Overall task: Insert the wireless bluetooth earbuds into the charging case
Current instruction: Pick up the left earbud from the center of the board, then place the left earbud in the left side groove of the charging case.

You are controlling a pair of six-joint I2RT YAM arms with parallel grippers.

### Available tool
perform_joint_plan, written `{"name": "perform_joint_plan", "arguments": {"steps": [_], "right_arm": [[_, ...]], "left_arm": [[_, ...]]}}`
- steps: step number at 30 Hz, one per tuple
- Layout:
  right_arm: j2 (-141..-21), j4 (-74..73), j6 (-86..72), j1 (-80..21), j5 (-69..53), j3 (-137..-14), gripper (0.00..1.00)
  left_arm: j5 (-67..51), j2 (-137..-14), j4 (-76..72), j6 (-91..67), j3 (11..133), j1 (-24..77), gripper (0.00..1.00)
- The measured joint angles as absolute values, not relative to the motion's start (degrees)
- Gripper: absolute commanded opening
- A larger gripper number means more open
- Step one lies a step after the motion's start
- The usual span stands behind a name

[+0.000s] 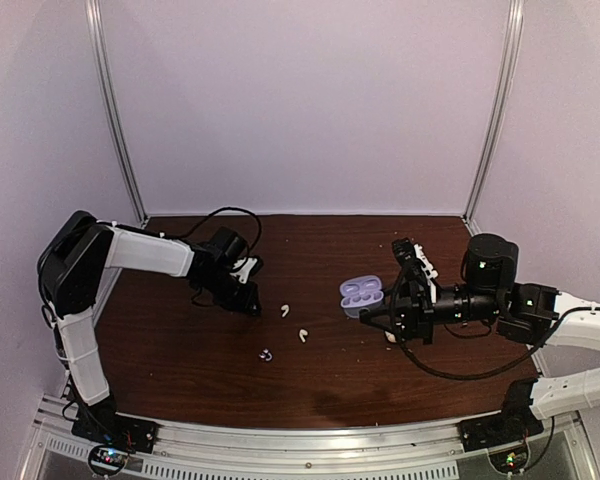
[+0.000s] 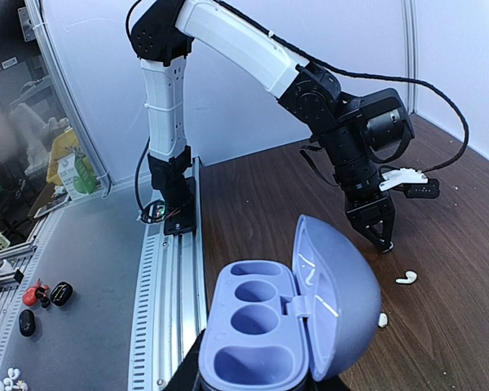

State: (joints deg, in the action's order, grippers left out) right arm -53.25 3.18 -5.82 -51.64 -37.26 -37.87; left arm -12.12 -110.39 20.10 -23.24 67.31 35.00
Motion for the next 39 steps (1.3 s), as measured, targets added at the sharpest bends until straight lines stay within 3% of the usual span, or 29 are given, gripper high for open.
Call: {"name": "perform_joint_plan", "arguments": {"steps": [20, 32, 39], "right_arm": [[-53.3, 5.0, -5.8, -51.6, -35.3, -37.7, 0.0], [-53.6, 15.6, -1.8, -52.0, -31.4, -33.4, 0.0], [-57.6, 21.1, 0.9, -53.3, -27.9, -33.5, 0.0]], "left_arm": [[-9.5, -100.6, 18.0, -19.4, 63.3, 35.2, 0.13], [-16.4, -73.4, 2.7, -14.6, 55.2, 41.9, 0.14], [-14.6, -67.2, -1.8, -12.7, 56.2, 49.1, 0.14]]}}
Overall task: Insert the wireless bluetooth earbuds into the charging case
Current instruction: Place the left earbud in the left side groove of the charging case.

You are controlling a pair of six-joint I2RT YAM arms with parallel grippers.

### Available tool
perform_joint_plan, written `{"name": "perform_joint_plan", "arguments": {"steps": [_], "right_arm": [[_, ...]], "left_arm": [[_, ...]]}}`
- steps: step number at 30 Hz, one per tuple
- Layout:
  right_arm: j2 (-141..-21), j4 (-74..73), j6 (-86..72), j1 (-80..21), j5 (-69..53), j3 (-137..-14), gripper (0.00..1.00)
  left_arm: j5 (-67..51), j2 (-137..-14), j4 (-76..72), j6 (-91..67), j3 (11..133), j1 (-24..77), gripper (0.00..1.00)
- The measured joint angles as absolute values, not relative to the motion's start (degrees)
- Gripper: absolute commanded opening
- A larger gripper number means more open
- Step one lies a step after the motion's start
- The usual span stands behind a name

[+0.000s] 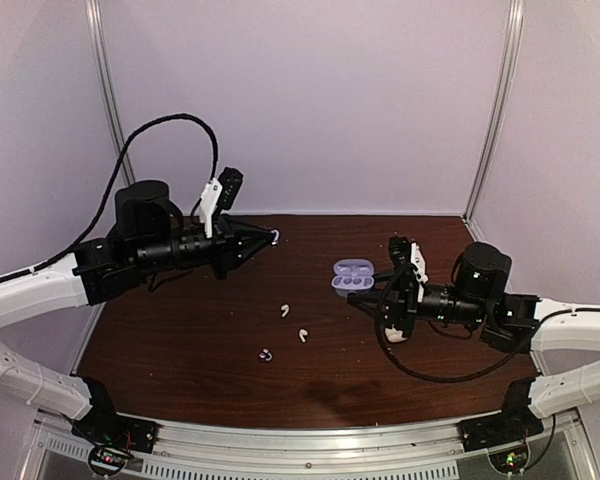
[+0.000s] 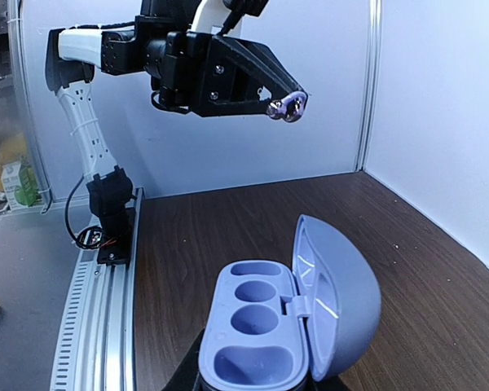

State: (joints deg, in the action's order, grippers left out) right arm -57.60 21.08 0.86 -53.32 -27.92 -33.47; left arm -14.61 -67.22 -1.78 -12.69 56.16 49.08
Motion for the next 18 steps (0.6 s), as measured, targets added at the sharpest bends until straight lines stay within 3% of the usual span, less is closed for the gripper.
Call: {"name": "perform_joint_plan", "arguments": {"steps": [18], "right_arm": [[-65.1, 26.8, 1.1, -56.3, -24.0, -38.3, 0.0]], "left_arm": [[-3.6, -75.4, -3.9, -10.3, 64.2, 65.9, 0.13]]}}
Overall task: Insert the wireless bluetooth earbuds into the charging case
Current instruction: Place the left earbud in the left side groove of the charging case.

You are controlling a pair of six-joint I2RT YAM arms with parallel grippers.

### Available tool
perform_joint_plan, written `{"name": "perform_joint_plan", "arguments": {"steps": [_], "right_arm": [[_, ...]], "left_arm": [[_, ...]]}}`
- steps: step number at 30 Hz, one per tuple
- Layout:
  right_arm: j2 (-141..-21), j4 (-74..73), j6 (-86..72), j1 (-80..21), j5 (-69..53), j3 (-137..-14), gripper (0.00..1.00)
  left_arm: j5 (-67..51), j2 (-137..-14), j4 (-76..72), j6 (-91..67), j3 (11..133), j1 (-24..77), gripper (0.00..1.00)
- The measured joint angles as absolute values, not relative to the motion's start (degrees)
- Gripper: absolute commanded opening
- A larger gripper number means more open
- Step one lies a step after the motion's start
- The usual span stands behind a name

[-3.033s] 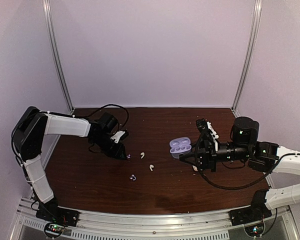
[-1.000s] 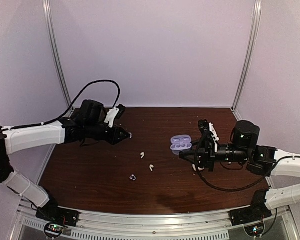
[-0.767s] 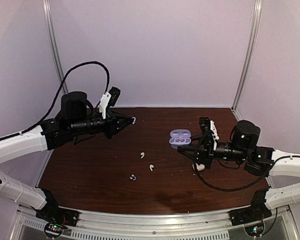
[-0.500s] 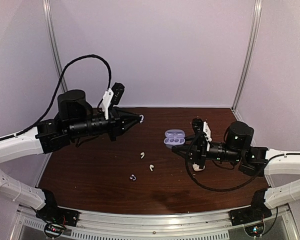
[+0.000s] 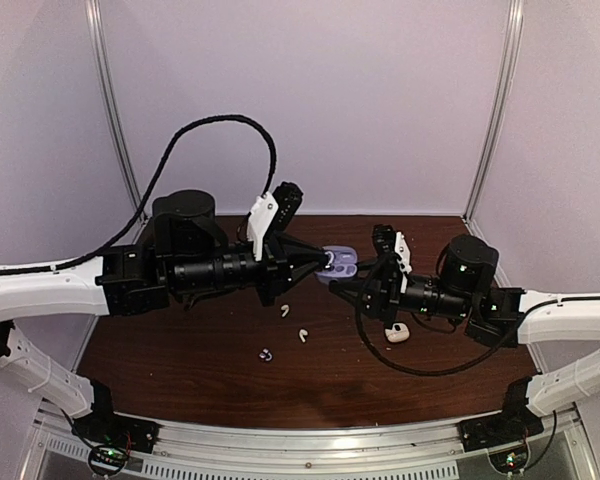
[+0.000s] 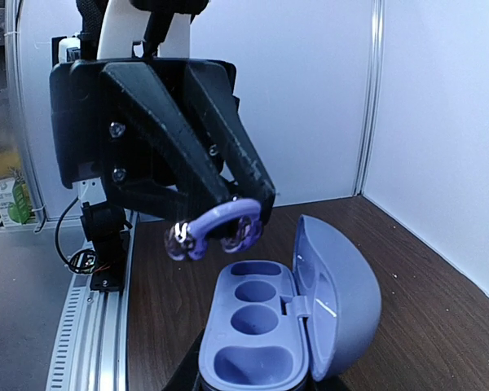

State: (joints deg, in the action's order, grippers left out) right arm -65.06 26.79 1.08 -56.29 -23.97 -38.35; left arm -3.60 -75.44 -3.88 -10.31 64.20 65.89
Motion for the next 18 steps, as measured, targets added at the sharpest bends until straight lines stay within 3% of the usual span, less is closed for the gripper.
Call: {"name": "perform_joint_plan", "arguments": {"steps": [18], "right_arm": [[-65.1, 27.8, 0.6, -56.7, -23.3, -38.3, 0.0]], "left_arm": [[3.1, -75.9, -2.7, -9.5, 64.3, 66.8, 0.13]]}}
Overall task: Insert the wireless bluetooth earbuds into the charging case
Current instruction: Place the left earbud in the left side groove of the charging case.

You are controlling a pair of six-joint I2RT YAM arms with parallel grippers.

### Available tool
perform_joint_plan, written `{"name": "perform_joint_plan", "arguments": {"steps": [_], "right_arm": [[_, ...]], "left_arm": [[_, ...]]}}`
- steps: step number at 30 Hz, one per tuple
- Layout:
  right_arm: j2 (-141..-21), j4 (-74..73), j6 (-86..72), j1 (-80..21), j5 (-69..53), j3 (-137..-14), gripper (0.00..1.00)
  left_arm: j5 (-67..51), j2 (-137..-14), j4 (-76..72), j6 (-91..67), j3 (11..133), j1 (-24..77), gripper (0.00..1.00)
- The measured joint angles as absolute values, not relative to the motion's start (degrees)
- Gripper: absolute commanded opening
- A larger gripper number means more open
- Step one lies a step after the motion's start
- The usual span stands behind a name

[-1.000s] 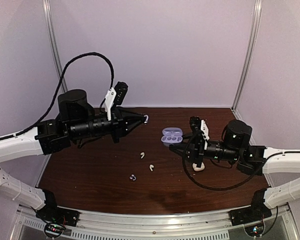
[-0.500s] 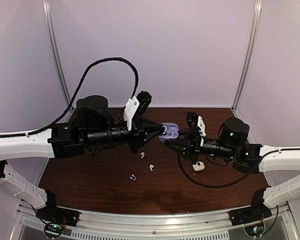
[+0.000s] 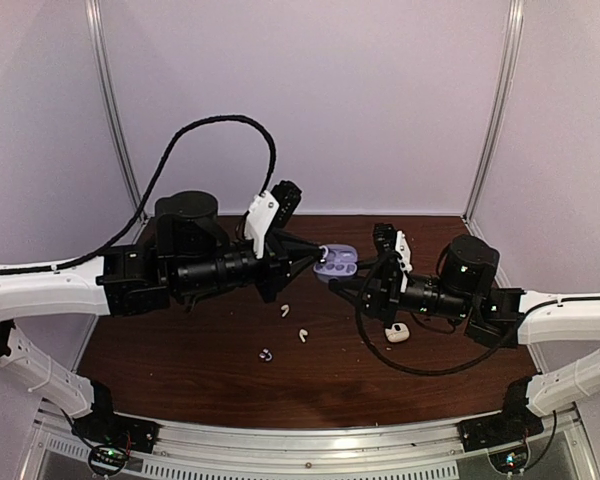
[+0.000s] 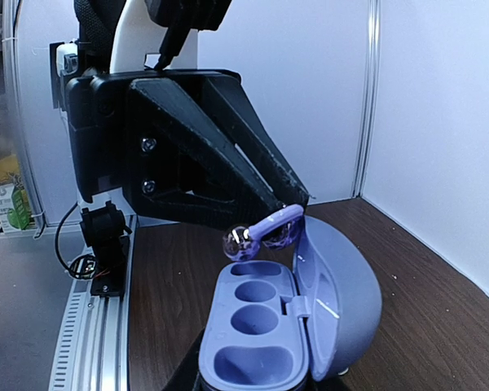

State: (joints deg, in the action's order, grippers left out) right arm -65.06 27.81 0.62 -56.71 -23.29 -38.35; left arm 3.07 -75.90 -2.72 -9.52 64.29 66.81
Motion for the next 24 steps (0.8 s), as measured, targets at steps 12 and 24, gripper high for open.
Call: {"name": "perform_joint_plan", "arguments": {"steps": [12, 24], "right_arm": [[-64.8, 27.8, -2.4, -57.1, -19.8, -38.3, 0.0], [-64.0, 28.1, -5.6, -57.5, -16.3, -38.3, 0.0]], "left_arm": [[4.6, -78.5, -1.4, -9.5, 67.4, 66.8, 0.13], [6.4, -79.9, -1.1, -10.0, 68.8, 66.8, 0.14]]}}
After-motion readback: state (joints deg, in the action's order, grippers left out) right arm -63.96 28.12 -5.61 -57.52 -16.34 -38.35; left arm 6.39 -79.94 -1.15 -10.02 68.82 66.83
